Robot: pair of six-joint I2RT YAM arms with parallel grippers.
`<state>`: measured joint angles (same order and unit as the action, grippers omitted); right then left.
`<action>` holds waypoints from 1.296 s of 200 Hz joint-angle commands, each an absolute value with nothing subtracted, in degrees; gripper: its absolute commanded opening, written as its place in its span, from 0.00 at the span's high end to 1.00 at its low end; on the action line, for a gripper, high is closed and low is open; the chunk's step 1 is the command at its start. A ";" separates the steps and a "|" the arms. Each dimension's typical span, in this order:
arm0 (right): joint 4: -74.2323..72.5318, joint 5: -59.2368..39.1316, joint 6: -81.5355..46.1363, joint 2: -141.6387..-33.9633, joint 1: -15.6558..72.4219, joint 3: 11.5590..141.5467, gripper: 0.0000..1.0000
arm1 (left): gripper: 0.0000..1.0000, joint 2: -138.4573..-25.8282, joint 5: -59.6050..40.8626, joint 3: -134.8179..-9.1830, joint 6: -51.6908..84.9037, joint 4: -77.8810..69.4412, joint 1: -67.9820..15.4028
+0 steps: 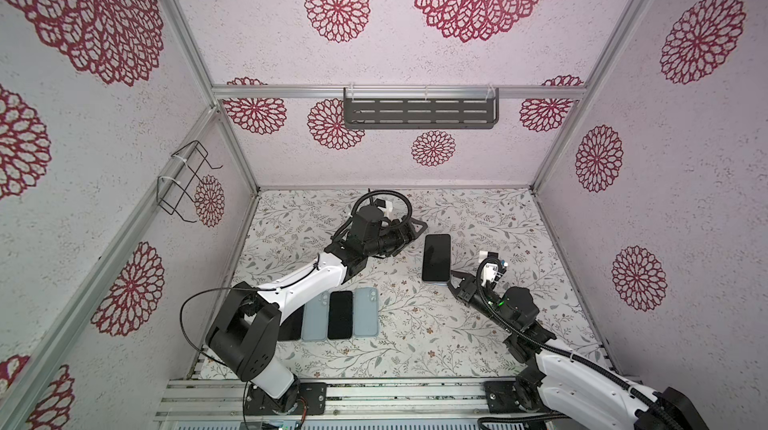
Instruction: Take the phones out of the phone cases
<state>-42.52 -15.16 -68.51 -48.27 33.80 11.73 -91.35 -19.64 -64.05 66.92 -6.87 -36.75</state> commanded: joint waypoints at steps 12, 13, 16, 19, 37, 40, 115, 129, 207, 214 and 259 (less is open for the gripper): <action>-38.79 -13.05 -67.49 -46.76 34.01 11.16 1.00 | 0.18 -85.40 -14.98 -64.25 52.41 1.61 -38.88; -38.64 -13.03 -67.54 -46.76 34.01 11.07 1.00 | 0.18 -85.28 -14.96 -64.25 52.04 1.68 -39.00; -38.35 -12.97 -67.58 -46.68 34.01 11.02 1.00 | 0.18 -84.85 -14.81 -64.25 50.87 2.11 -39.39; -37.84 -12.89 -67.59 -46.62 34.01 10.95 1.00 | 0.17 -84.43 -14.58 -64.37 49.57 2.98 -39.84; -35.38 -12.22 -67.32 -46.97 34.01 10.75 1.00 | 0.16 -82.29 -10.63 -66.09 40.21 10.85 -43.76; -35.32 -12.14 -67.39 -47.16 34.01 10.63 1.00 | 0.17 -82.00 -9.70 -66.31 38.62 12.21 -44.36; -39.34 -12.82 -70.18 -50.97 33.93 7.81 1.00 | 0.20 -81.15 -0.15 -64.78 17.93 22.07 -58.12; -39.35 -13.01 -70.31 -50.98 33.93 7.82 1.00 | 0.20 -83.05 1.45 -65.77 15.03 22.65 -60.77; -39.56 -13.61 -71.50 -50.10 33.93 7.04 1.00 | 0.31 -93.37 10.16 -71.10 9.52 24.14 -65.98; -39.81 -13.67 -71.61 -50.01 33.93 6.95 1.00 | 0.33 -93.74 11.16 -71.17 9.00 23.77 -66.09; -41.54 -13.88 -72.69 -49.68 33.93 5.98 1.00 | 0.38 -96.27 12.43 -71.63 7.83 23.20 -66.43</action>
